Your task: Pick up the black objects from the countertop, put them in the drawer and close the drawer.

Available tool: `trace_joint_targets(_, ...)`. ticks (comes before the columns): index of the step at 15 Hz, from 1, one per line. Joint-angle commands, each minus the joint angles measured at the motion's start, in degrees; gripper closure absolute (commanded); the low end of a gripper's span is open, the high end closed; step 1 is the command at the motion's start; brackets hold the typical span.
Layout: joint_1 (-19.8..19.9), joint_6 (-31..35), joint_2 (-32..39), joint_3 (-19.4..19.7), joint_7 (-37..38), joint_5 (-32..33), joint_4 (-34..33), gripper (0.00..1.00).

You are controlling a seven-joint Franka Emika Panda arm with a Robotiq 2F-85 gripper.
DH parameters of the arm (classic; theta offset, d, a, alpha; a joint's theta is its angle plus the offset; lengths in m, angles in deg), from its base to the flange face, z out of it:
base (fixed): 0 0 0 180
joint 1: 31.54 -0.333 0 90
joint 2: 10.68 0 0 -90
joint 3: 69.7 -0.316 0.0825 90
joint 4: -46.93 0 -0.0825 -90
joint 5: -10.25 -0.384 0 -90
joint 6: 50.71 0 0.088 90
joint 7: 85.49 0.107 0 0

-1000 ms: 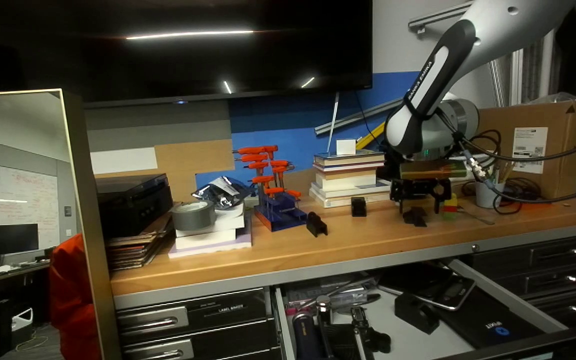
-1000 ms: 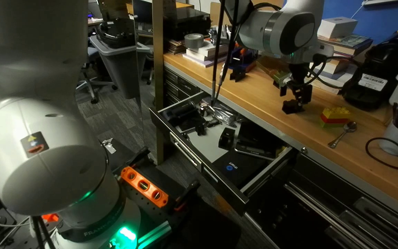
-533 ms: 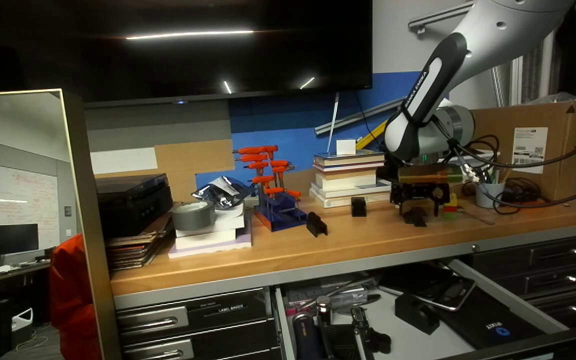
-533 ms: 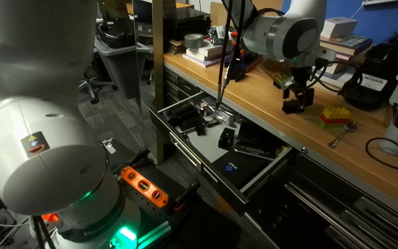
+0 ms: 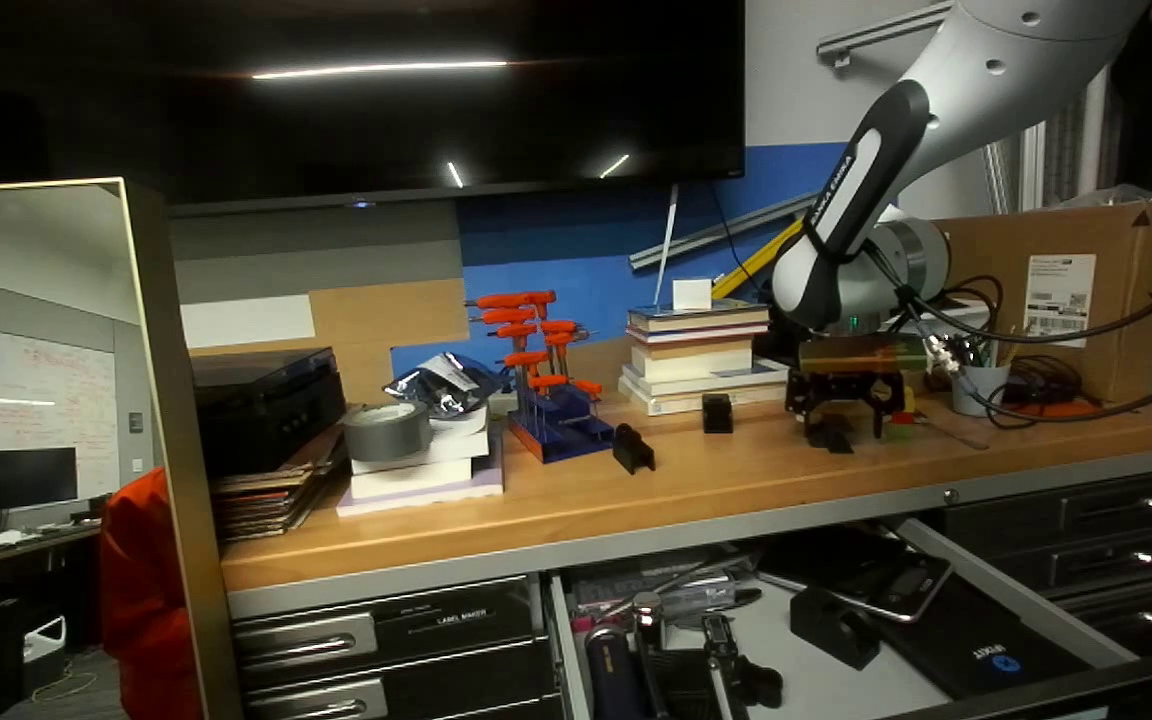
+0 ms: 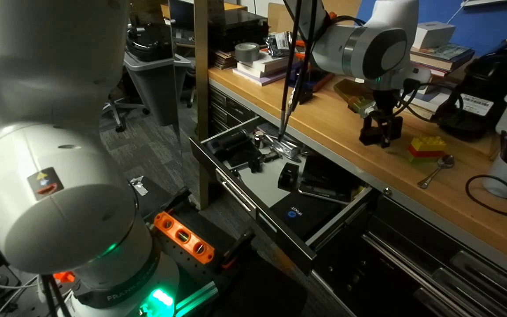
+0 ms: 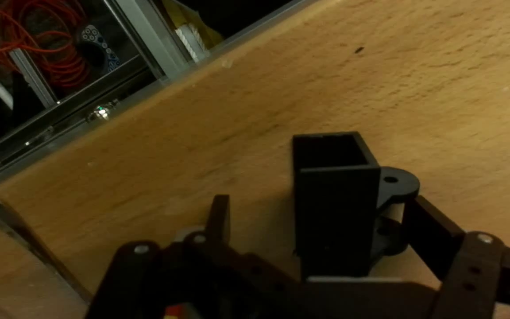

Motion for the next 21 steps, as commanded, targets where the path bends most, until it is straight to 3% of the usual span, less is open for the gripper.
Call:
trace_joint_targets(1, -1.6, -0.3, 1.1, 1.8, 1.2, -0.3, -1.9, 0.26)
trace_joint_targets(5, -1.8, -0.3, 1.5, 2.2, 1.4, -0.3, -2.1, 0.58)
trace_joint_targets(8, -2.2, -1.2, 1.5, 2.3, 1.6, 0.0, -2.5, 0.76)
trace_joint_targets(12, -3.5, -7.7, 0.6, 3.1, 1.3, 2.3, -2.3, 0.76)
trace_joint_targets(17, -3.0, -16.4, -3.8, 0.9, -4.3, 2.7, 1.7, 0.76)
trace_joint_targets(21, -1.7, -14.7, -8.5, -1.3, -11.1, 0.6, 9.1, 0.76)
